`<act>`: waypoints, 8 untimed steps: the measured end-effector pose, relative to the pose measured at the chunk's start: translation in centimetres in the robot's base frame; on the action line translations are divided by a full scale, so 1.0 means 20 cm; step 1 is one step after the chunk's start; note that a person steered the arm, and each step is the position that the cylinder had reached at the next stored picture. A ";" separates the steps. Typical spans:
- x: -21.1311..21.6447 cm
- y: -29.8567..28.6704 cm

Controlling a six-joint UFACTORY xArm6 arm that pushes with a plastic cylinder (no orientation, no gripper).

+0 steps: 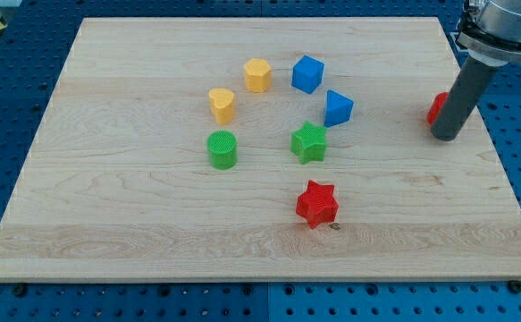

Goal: Keep your hand diagonally in between the two red blocks

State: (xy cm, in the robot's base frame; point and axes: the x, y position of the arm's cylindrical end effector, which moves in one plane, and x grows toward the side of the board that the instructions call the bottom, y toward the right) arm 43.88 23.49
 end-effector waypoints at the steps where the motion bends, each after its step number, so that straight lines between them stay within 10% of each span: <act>1: 0.00 0.00; 8: 0.23 -0.27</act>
State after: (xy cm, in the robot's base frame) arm 48.43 18.15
